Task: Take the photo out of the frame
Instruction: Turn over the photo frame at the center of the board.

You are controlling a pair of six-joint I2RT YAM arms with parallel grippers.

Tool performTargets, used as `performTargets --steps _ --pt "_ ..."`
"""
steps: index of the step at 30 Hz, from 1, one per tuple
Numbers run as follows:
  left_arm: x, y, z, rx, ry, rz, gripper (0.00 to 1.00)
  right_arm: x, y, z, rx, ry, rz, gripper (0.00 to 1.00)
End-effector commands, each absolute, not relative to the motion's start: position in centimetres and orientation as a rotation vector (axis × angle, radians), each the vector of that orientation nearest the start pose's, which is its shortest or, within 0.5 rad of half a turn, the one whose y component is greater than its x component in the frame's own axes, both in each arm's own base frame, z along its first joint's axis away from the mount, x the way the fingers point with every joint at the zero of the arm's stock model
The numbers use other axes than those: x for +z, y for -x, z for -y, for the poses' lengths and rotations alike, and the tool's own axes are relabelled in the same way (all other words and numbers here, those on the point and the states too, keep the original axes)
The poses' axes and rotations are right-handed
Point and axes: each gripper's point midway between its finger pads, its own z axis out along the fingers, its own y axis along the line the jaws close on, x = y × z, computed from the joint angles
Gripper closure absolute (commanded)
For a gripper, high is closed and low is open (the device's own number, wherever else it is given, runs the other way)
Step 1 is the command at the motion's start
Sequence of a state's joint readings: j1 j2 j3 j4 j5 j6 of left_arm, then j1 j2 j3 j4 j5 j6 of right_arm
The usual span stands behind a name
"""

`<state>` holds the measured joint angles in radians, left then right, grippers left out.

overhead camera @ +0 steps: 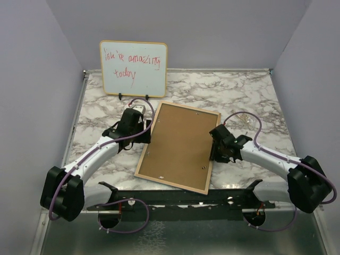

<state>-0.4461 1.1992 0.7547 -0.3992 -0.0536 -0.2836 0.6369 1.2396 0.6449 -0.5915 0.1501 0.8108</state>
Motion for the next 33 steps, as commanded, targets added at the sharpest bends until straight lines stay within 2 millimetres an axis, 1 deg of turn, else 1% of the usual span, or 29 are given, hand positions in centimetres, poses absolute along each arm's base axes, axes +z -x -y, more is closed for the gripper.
performTargets --steps 1,4,5,6,8,9,11,12,13,14,17,19,20,22,25,28,30,33 --pt "9.3 -27.3 13.3 -0.252 -0.184 -2.436 0.21 2.6 -19.7 -14.4 0.136 -0.269 -2.716 0.6" --pt "9.2 -27.2 13.2 -0.242 -0.183 -2.439 0.21 2.3 -19.8 -14.4 0.101 -0.242 -2.728 0.68" --pt "9.2 -27.2 13.2 -0.239 -0.183 -2.443 0.21 2.2 -19.9 -14.2 0.081 -0.238 -2.727 0.76" --pt "9.1 -27.2 13.2 -0.237 -0.183 -2.446 0.21 2.2 -19.9 -13.8 0.048 -0.246 -2.724 0.81" --pt "9.1 -27.2 13.2 -0.233 -0.18 -2.448 0.21 2.5 -20.0 -13.3 0.019 -0.25 -2.702 0.96" --pt "9.0 -27.2 13.2 -0.235 -0.178 -2.45 0.21 2.6 -20.1 -13.1 0.009 -0.247 -2.692 0.98" --pt "8.8 -27.1 13.5 -0.249 -0.18 -2.458 0.21 3.2 -20.5 -13.2 0.034 -0.207 -2.663 0.99" --pt "8.7 -27.2 13.6 -0.253 -0.178 -2.461 0.2 3.6 -20.8 -13.8 0.077 -0.153 -2.652 1.0" --pt "8.5 -27.3 13.6 -0.25 -0.161 -2.469 0.19 3.8 -21.0 -14.5 0.128 -0.059 -2.638 1.0" --pt "8.6 -27.5 13.8 -0.253 -0.119 -2.486 0.19 4.1 -21.3 -15.1 0.174 -0.017 -2.619 0.99" --pt "9.1 -28.9 15.2 -0.308 -0.033 -2.499 0.19 4.6 -22.5 -15.5 0.15 0.076 -2.593 1.0" --pt "8.7 -29.7 16.0 -0.334 -0.053 -2.498 0.17 4.2 -22.7 -15.9 0.136 0.163 -2.627 0.99" --pt "8.4 -29.9 16.5 -0.355 -0.075 -2.507 0.17 3.8 -22.6 -16.1 0.129 0.193 -2.65 1.0" --pt "7.5 -30.0 16.7 -0.354 -0.071 -2.53 0.18 3.1 -22.3 -16.1 0.117 0.223 -2.682 1.0" --pt "6.0 -29.5 16.6 -0.357 -0.03 -2.55 0.18 2.7 -22.1 -15.8 0.111 0.223 -2.686 1.0" --pt "4.6 -28.7 16.0 -0.344 0.023 -2.565 0.2 3.4 -22.5 -16.1 0.13 0.23 -2.657 0.99" --pt "4.2 -28.3 15.5 -0.333 0.062 -2.557 0.21 3.7 -22.9 -16.2 0.127 0.241 -2.641 0.99" --pt "4.2 -28.0 14.8 -0.312 0.096 -2.532 0.21 3.8 -23.6 -16.4 0.093 0.262 -2.643 0.99"
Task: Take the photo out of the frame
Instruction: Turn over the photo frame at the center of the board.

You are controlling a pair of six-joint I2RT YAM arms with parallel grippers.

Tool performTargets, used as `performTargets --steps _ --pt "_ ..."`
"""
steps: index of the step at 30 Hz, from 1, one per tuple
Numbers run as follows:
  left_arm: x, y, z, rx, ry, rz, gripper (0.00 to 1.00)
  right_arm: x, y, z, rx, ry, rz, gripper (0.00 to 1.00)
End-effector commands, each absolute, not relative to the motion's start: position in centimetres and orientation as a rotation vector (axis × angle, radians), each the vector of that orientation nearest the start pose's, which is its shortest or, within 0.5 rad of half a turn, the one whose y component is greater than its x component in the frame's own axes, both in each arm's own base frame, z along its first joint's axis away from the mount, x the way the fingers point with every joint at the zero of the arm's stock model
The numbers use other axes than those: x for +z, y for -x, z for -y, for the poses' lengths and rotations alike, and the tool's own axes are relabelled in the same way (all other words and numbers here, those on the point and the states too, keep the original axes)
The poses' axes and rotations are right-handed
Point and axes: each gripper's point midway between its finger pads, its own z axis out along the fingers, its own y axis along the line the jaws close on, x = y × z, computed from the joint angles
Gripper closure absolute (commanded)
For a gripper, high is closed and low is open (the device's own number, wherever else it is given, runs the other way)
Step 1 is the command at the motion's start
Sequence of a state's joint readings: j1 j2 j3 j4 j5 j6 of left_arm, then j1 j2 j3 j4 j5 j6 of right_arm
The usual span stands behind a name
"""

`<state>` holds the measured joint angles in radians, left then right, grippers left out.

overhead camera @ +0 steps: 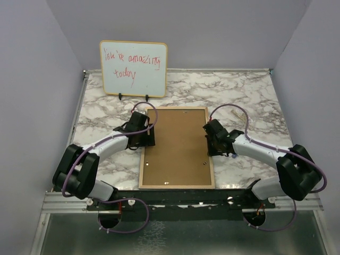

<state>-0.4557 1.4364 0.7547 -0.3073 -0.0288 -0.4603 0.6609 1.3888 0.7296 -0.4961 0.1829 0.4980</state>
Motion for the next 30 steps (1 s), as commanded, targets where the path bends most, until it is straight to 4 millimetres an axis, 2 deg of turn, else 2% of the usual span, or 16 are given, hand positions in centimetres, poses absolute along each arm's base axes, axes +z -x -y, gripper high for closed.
performTargets --steps 1,3,5,6,10,13,16,21,24,26,28,30 --pt "4.0 -27.8 14.5 -0.3 0.103 -2.534 0.21 3.8 -23.9 -16.5 0.085 0.275 -2.643 1.0" --pt "3.6 -27.4 14.4 -0.297 0.105 -2.545 0.25 3.6 -24.4 -16.4 0.057 0.296 -2.643 0.99" --pt "3.4 -27.4 14.4 -0.295 0.109 -2.548 0.35 3.6 -24.8 -16.5 0.035 0.313 -2.639 0.99" --pt "3.4 -27.4 14.4 -0.298 0.109 -2.541 0.37 3.7 -25.0 -16.6 0.035 0.334 -2.636 0.99" --pt "4.0 -28.0 14.1 -0.278 0.116 -2.514 0.37 4.1 -25.6 -16.7 0.003 0.36 -2.633 1.0" --pt "3.4 -27.8 13.7 -0.25 0.106 -2.542 0.4 4.1 -25.5 -16.7 0.001 0.362 -2.649 0.99" --pt "2.3 -27.2 13.5 -0.244 0.122 -2.578 0.53 4.2 -25.2 -16.4 -0.015 0.329 -2.663 0.98" --pt "1.6 -26.9 13.0 -0.208 0.136 -2.591 0.64 4.7 -25.3 -16.3 -0.035 0.355 -2.673 0.68" --pt "1.6 -26.9 13.2 -0.222 0.135 -2.592 0.73 5.0 -25.4 -16.2 -0.055 0.393 -2.675 0.64" --pt "1.5 -26.9 13.3 -0.233 0.13 -2.594 0.78 5.2 -25.4 -15.5 -0.116 0.401 -2.691 0.48" --pt "1.7 -26.9 13.4 -0.242 0.125 -2.588 0.82 6.4 -25.7 -15.1 -0.145 0.38 -2.675 0.46" --pt "1.6 -26.8 13.6 -0.261 0.121 -2.588 0.89 8.2 -25.8 -16.0 -0.054 0.37 -2.629 0.44"
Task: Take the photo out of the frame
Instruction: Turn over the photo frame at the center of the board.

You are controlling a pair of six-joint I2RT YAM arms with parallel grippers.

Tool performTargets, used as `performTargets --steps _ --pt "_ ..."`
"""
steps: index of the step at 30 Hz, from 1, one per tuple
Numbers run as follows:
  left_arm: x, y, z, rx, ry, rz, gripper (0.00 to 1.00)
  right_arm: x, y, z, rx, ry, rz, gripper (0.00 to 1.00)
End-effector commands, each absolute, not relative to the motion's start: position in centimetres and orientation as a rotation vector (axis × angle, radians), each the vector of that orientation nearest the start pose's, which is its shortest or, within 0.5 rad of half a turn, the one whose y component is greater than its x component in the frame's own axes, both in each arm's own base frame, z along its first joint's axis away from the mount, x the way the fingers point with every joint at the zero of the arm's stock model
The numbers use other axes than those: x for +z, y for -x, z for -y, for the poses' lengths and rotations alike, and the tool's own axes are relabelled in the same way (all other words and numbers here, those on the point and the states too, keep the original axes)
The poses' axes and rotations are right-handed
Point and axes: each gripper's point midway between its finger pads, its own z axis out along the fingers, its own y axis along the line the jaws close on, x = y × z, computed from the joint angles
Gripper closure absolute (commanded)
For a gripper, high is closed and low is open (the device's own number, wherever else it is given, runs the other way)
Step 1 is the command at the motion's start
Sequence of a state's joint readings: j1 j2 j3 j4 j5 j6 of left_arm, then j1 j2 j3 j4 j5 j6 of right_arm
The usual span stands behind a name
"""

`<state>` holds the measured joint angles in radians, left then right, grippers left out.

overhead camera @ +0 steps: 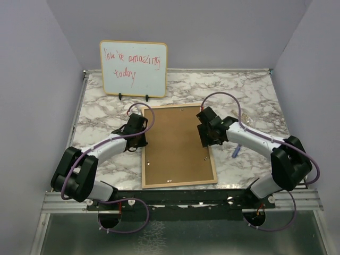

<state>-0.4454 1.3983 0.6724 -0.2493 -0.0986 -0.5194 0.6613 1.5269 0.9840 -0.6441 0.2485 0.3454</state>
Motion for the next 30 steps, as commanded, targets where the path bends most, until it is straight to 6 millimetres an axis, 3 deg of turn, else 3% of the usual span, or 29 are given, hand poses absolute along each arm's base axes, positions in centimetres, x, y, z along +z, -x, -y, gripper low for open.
performTargets --steps 1,2,5,9,14,18,22,25,30 --pt "1.6 -26.9 13.8 -0.274 0.122 -2.587 0.94 9.3 -25.7 -16.7 0.017 0.352 -2.598 0.42" --pt "1.6 -26.8 14.0 -0.289 0.121 -2.59 1.0 10.3 -25.4 -17.5 0.089 0.33 -2.563 0.39" --pt "2.5 -26.8 15.2 -0.37 0.099 -2.583 1.0 13.3 -23.6 -21.2 0.309 0.346 -2.403 0.38" --pt "4.6 -26.8 16.1 -0.434 0.078 -2.571 1.0 15.7 -20.7 -25.0 0.51 0.341 -2.2 0.38" --pt "6.0 -26.2 16.4 -0.47 0.041 -2.569 1.0 16.3 -17.3 -29.8 0.641 0.415 -2.037 0.4" --pt "6.8 -25.5 16.5 -0.505 0.021 -2.57 1.0 16.1 -13.6 -34.5 0.681 0.647 -1.904 0.39" --pt "7.9 -25.2 16.6 -0.526 0.003 -2.553 1.0 15.7 -8.3 -38.7 0.804 0.933 -1.708 0.38" --pt "8.7 -25.1 16.5 -0.528 0.0 -2.544 1.0 14.8 -5.4 -40.0 0.873 1.116 -1.632 0.38" --pt "9.0 -25.0 16.5 -0.53 0.001 -2.542 1.0 14.3 -1.8 -40.0 1.014 1.326 -1.441 0.38"
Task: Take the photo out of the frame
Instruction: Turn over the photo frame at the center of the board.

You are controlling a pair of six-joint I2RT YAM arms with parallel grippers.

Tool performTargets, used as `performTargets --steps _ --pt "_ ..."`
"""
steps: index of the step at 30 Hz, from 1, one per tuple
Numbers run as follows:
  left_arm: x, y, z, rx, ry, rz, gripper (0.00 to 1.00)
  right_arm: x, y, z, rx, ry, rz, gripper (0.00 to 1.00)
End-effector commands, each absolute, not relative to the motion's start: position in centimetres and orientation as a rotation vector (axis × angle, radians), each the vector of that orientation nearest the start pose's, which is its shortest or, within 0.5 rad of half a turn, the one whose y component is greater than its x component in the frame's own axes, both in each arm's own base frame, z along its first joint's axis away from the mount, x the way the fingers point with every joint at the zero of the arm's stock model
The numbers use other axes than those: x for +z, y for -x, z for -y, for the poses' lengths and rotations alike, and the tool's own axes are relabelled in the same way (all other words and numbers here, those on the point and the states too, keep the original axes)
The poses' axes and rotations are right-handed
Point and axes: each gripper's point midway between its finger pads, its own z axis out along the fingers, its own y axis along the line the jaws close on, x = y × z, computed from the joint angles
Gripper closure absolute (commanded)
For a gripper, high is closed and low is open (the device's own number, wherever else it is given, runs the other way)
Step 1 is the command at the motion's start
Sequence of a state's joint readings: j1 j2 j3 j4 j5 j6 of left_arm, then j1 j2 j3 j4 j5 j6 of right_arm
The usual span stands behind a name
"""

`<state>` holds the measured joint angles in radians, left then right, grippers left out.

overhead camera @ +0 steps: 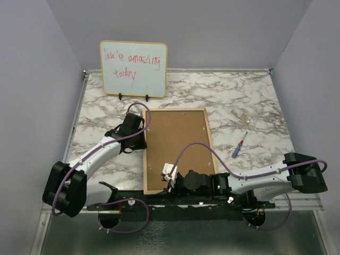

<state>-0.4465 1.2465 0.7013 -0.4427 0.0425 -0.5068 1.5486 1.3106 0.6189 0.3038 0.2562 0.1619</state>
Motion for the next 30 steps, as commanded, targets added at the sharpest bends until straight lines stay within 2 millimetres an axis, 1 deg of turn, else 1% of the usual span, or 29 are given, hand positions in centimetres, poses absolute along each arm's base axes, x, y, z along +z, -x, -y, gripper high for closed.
performTargets --steps 1,3,7,9,13,16,17,19,24,27,30 --pt "9.1 -25.0 16.5 -0.533 0.0 -2.541 1.0 14.2 -1.2 -39.9 1.022 1.375 -1.401 0.38" --pt "9.2 -25.0 16.5 -0.534 0.001 -2.538 1.0 13.6 -0.2 -39.8 1.045 1.461 -1.372 0.39" --pt "9.3 -25.1 16.6 -0.537 0.0 -2.536 1.0 11.9 0.6 -40.4 1.022 1.572 -1.383 0.41" --pt "9.3 -25.1 16.6 -0.536 -0.001 -2.536 1.0 10.9 0.5 -40.8 0.999 1.584 -1.38 0.43" --pt "9.4 -25.1 16.7 -0.542 -0.003 -2.536 1.0 10.0 -0.4 -41.5 0.922 1.595 -1.372 0.46" --pt "9.5 -25.0 16.8 -0.553 -0.001 -2.535 1.0 9.4 -0.8 -41.4 0.871 1.629 -1.359 0.47" --pt "9.5 -24.9 16.7 -0.55 -0.004 -2.535 1.0 9.2 -0.9 -41.5 0.861 1.633 -1.352 0.49" --pt "9.5 -24.9 16.6 -0.54 -0.006 -2.536 1.0 8.9 -1.0 -41.5 0.843 1.65 -1.34 0.5" --pt "9.3 -24.7 16.6 -0.545 -0.005 -2.54 1.0 8.0 -2.2 -41.7 0.762 1.639 -1.373 0.51" --pt "9.3 -24.7 16.5 -0.543 -0.005 -2.54 1.0 7.7 -2.6 -41.7 0.738 1.633 -1.368 0.51" --pt "9.4 -24.7 16.5 -0.543 -0.003 -2.536 1.0 7.1 -2.6 -41.8 0.724 1.652 -1.355 0.53"
